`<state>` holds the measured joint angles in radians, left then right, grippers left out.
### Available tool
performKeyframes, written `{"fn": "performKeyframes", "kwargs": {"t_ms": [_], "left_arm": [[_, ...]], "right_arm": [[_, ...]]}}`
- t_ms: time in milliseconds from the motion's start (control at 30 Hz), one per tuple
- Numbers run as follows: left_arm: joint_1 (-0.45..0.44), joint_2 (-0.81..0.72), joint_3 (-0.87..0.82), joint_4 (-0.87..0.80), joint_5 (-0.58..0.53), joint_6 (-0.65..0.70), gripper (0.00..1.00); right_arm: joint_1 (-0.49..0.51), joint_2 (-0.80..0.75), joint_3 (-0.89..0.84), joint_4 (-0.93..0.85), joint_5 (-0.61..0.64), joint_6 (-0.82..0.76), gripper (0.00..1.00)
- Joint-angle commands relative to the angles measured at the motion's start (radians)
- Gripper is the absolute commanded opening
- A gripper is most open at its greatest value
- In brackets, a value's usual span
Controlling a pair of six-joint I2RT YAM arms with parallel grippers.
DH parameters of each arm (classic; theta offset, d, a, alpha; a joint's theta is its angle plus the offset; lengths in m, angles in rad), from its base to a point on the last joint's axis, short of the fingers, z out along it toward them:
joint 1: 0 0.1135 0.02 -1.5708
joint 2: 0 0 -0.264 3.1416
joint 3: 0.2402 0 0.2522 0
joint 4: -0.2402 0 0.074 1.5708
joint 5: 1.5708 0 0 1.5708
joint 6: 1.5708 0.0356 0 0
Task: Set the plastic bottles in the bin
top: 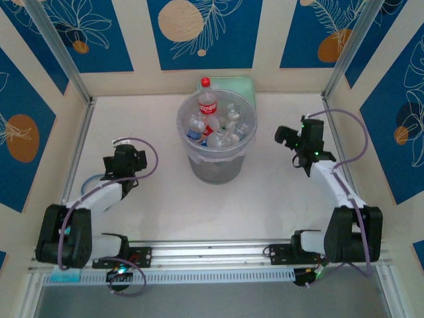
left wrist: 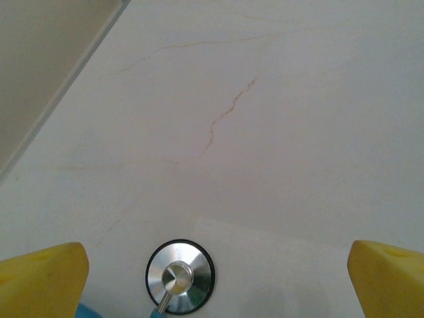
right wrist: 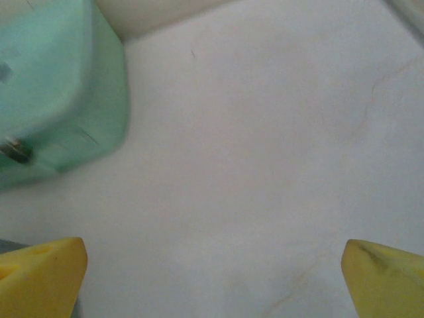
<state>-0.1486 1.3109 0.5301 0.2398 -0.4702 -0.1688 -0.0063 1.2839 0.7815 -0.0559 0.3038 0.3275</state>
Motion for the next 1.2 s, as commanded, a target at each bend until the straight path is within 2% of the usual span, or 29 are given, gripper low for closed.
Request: {"fn": "performKeyframes", "kwargs": {"t_ms": [0, 100, 233, 400, 433, 500, 533, 567, 600, 667, 700, 733, 767, 800, 833, 900, 967, 1167], "left_arm": [[0.012, 0.085, -0.004, 0.156, -0.060, 0.017, 1.00], [0.015, 0.140, 0.010, 0.210, -0.083, 0.040, 1.00], [0.015, 0.200, 0.045, 0.262, -0.039, 0.111, 1.00], [0.010, 0.222, -0.012, 0.408, 0.022, 0.161, 1.00], [0.010, 0.225, -0.035, 0.469, 0.022, 0.175, 1.00], [0.011, 0.215, -0.052, 0.489, 0.031, 0.169, 1.00], [0.011, 0.217, -0.055, 0.494, 0.044, 0.173, 1.00], [0.011, 0.218, -0.061, 0.508, 0.062, 0.180, 1.00], [0.011, 0.219, -0.071, 0.527, 0.083, 0.190, 1.00], [0.012, 0.214, -0.090, 0.559, 0.121, 0.195, 1.00], [0.015, 0.215, -0.097, 0.571, 0.139, 0.195, 1.00], [0.019, 0.214, -0.107, 0.585, 0.163, 0.196, 1.00], [0.029, 0.215, -0.126, 0.617, 0.203, 0.195, 1.00], [0.040, 0.229, -0.154, 0.667, 0.244, 0.196, 1.00], [0.043, 0.271, -0.177, 0.773, 0.244, 0.206, 1.00], [0.044, 0.237, -0.159, 0.674, 0.243, 0.189, 1.00], [0.046, 0.265, -0.170, 0.753, 0.240, 0.201, 1.00], [0.045, 0.260, -0.168, 0.736, 0.240, 0.196, 1.00]], "right_arm": [[0.009, 0.039, -0.085, 0.255, 0.047, -0.104, 0.99], [0.017, 0.092, -0.133, 0.376, 0.041, -0.131, 0.99], [0.029, 0.168, -0.159, 0.445, 0.043, -0.146, 0.99], [0.053, 0.202, -0.305, 0.728, 0.041, -0.176, 0.99], [0.053, 0.199, -0.345, 0.787, 0.021, -0.189, 0.99], [0.055, 0.211, -0.403, 0.911, -0.018, -0.200, 0.99], [0.055, 0.267, -0.445, 1.071, -0.013, -0.205, 0.99], [0.054, 0.264, -0.443, 1.063, -0.011, -0.204, 0.99], [0.056, 0.220, -0.411, 0.914, -0.003, -0.194, 0.99], [0.039, 0.261, -0.416, 1.001, 0.000, -0.178, 0.99], [0.037, 0.231, -0.401, 0.917, -0.005, -0.173, 0.99], [0.031, 0.228, -0.400, 0.907, -0.015, -0.168, 0.99], [0.030, 0.246, -0.413, 0.972, -0.014, -0.171, 0.99], [0.033, 0.238, -0.405, 0.932, -0.010, -0.172, 0.99], [0.031, 0.229, -0.397, 0.907, -0.013, -0.168, 0.99], [0.037, 0.235, -0.394, 0.911, -0.002, -0.173, 0.99], [0.037, 0.239, -0.398, 0.925, 0.002, -0.175, 0.99], [0.046, 0.238, -0.390, 0.909, 0.014, -0.180, 0.99]]}}
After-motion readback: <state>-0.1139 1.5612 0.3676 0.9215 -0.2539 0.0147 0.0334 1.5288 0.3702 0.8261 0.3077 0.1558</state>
